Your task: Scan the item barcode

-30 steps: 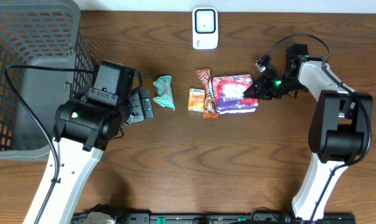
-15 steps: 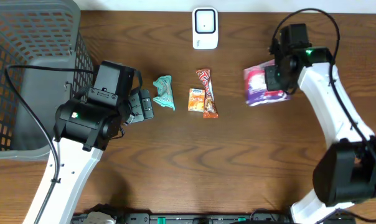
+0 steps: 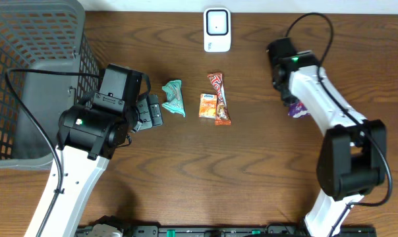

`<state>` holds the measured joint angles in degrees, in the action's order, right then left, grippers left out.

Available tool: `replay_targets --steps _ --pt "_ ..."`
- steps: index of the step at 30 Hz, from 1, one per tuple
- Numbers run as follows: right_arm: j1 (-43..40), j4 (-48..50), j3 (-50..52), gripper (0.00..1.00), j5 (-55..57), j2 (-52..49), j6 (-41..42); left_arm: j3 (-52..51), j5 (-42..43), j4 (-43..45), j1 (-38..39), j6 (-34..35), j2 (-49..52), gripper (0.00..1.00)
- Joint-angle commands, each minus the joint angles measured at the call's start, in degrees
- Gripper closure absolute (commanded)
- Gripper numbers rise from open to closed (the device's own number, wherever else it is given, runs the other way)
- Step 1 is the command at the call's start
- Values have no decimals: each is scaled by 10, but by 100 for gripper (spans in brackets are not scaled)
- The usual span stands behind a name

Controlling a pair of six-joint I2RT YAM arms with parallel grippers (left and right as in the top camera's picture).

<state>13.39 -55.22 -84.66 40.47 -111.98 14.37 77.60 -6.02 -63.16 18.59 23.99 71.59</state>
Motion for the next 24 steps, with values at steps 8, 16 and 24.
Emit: replay_targets --steps 8,16,24 --pt "99 37 -46 67 -257 4 9 3 -7 -3 0 -3 3 2" --pt "66 -76 -230 19 -325 8 -47 3 -7 -3 0 -3 3 2" --pt "-49 -128 -244 7 -413 1 -123 3 -7 -3 0 -3 3 2"
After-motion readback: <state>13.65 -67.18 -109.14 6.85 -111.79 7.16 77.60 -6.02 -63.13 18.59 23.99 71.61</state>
